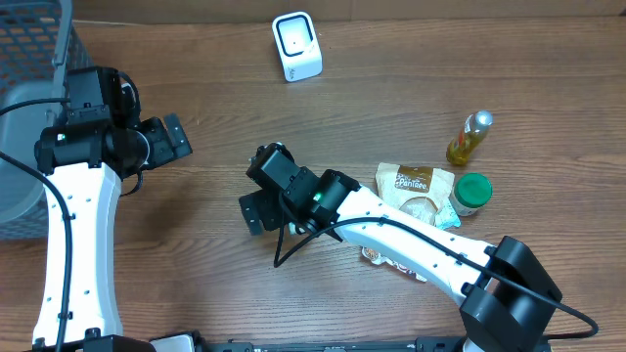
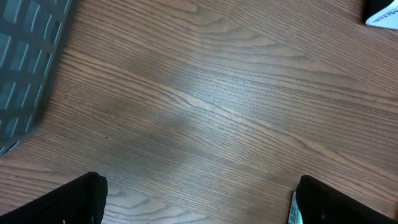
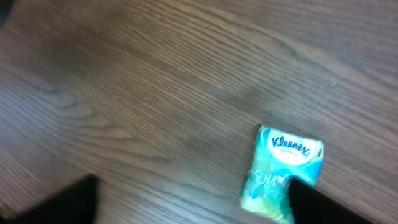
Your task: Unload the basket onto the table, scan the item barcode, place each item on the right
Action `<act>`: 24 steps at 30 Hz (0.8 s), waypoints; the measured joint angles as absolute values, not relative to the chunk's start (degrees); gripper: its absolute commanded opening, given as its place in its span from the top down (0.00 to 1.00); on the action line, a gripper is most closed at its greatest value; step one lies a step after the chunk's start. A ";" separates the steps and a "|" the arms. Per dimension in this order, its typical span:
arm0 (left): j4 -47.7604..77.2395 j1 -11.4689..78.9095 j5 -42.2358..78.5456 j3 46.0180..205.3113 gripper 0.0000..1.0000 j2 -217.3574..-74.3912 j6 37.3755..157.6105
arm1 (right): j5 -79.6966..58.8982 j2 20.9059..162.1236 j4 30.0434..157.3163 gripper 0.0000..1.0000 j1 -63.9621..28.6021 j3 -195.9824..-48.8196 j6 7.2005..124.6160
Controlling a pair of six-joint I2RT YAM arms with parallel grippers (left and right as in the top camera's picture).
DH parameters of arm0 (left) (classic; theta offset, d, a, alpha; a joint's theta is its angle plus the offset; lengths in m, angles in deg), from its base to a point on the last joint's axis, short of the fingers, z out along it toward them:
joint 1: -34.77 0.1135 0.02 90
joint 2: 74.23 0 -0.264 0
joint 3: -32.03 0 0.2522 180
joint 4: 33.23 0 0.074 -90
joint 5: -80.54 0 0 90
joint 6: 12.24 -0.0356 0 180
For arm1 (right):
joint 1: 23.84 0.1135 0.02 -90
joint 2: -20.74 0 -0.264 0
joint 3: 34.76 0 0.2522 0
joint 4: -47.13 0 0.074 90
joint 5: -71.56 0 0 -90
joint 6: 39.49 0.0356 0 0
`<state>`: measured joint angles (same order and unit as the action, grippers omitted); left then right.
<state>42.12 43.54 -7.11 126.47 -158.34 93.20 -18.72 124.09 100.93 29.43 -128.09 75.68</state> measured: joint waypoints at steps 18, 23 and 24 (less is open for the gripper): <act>42.09 43.54 -7.11 126.47 0.01 -158.34 93.20 | -23.39 130.08 98.37 0.54 29.54 -125.78 75.96; 42.09 43.54 -7.11 126.47 0.00 -158.34 93.20 | -23.81 132.44 98.32 0.54 30.22 -125.76 75.94; 42.12 43.54 -7.11 126.47 0.01 -158.34 93.20 | -23.98 132.84 98.37 0.54 30.42 -125.76 75.96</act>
<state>42.12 43.54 -7.11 126.47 -158.34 93.20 -23.98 132.84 98.37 30.42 -125.76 75.96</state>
